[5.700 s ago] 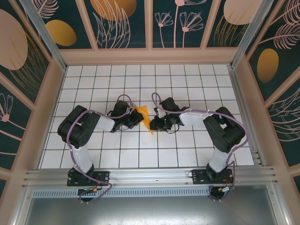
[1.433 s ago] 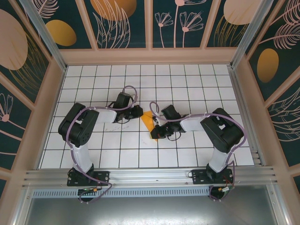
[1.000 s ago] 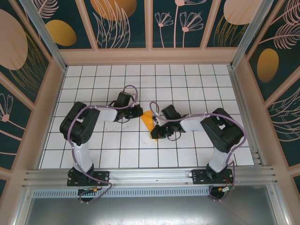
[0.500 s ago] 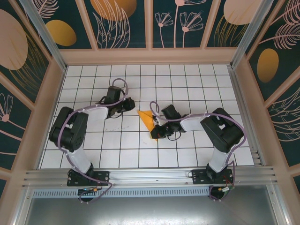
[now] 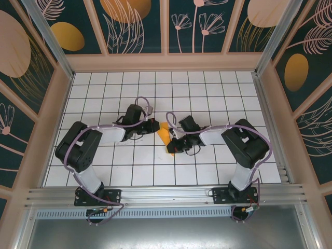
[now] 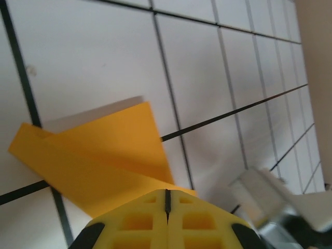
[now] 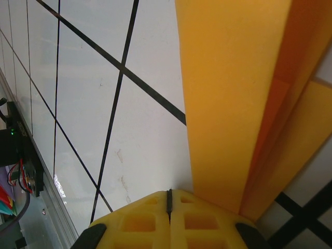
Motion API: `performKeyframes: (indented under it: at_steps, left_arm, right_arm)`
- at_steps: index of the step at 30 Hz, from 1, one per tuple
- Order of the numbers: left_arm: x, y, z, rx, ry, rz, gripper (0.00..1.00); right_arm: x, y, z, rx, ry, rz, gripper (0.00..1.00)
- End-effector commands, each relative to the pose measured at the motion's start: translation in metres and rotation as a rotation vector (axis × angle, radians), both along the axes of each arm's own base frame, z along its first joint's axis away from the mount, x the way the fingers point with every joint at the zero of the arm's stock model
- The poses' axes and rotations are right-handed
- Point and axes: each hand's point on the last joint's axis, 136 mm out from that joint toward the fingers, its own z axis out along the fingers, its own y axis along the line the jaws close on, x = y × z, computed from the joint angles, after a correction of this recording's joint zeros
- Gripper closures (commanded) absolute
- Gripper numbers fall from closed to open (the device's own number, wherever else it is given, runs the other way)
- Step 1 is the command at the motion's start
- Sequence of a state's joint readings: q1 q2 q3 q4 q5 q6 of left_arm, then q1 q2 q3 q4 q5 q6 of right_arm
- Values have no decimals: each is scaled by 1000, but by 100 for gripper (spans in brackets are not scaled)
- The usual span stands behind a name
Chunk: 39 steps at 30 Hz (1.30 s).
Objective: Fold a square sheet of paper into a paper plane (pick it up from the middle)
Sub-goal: Fold the wing for the fifth time at the center of the table.
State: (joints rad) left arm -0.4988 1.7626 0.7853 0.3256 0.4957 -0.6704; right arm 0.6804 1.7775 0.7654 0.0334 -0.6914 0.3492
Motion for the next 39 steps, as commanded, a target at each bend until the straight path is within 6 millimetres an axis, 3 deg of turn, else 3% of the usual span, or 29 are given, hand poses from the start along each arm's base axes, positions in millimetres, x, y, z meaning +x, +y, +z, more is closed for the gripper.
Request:
performKeyframes:
  at_steps: [1, 8, 17, 22, 28, 33, 39]
  left_arm:
    - [4, -5, -7, -7, 22, -10, 99]
    - [9, 5, -34, 87, 67, 35, 100]
    - [27, 37, -63, 283, 96, 142, 100]
    - [42, 65, -70, 320, 110, 214, 100]
    - [63, 91, -66, 344, 91, 261, 100]
    - [85, 98, -42, 357, 39, 285, 100]
    - [93, 105, -27, 354, 12, 294, 99]
  right_arm:
    - [-10, -24, -35, -145, 66, -34, 95]
    - [-12, -26, -37, -150, 73, -35, 95]
    - [-17, -31, -40, -165, 79, -32, 95]
    - [-18, -33, -40, -169, 76, -36, 95]
    - [-16, -33, -40, -168, 70, -38, 95]
    - [-13, -30, -39, -163, 63, -34, 95]
    - [-11, -29, -37, -160, 55, -30, 95]
